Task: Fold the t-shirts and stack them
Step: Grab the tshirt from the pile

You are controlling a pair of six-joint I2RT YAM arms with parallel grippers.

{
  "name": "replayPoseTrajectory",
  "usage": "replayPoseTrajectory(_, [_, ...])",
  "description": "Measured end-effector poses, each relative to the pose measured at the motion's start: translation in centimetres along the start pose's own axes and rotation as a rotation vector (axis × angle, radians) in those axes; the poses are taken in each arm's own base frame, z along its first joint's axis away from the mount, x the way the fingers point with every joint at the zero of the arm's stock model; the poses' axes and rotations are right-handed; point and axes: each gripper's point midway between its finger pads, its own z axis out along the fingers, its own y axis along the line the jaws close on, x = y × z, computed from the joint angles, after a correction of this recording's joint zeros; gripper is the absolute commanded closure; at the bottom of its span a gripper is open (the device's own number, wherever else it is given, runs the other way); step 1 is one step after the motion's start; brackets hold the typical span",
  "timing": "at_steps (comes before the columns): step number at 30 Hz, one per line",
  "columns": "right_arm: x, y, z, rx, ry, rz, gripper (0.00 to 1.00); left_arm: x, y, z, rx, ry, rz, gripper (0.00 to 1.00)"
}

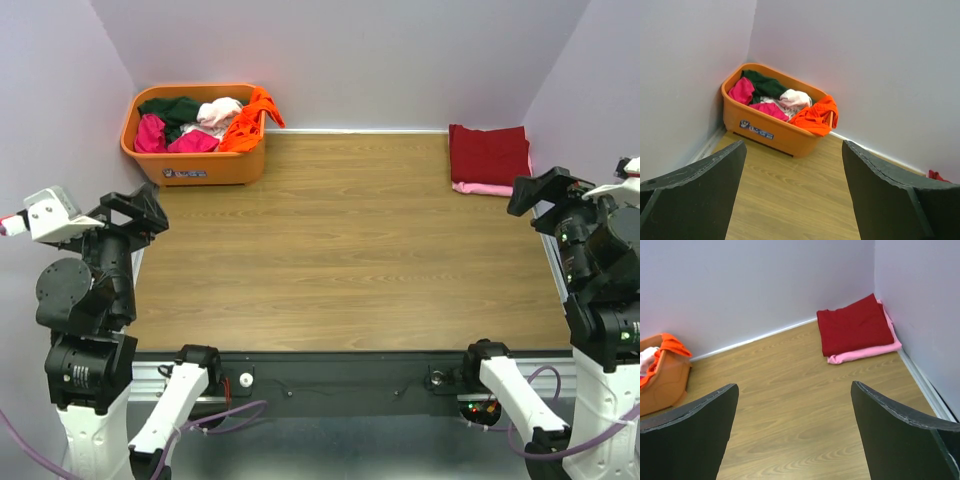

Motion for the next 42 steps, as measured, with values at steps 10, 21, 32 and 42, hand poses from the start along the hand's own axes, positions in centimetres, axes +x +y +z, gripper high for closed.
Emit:
replayPoseTrajectory(10, [6.0, 0.7, 2.6, -0.049, 0.138, 0.008, 0.00, 6.4, -2.4, 6.8, 0.027, 0.215, 0.077, 0.11])
replayPoseTrajectory(21, [14.2, 2.4, 4.9, -0.155, 0.354, 0.056, 0.00, 23.6, -5.9, 22.1, 0.021, 0.682, 0.275, 0.18])
replayPoseTrajectory(32, [17.3, 2.4, 5.4, -0.169, 0.422, 0.070, 0.00, 31.8, -8.2, 29.4, -0.011, 0.764, 0.375, 0.35])
replayPoseTrajectory(42, [17.4, 2.4, 5.5, -0.169, 0.424, 0.069, 0.00, 36.3, -7.4, 30.2, -0.041, 0.824, 0.427, 0.39])
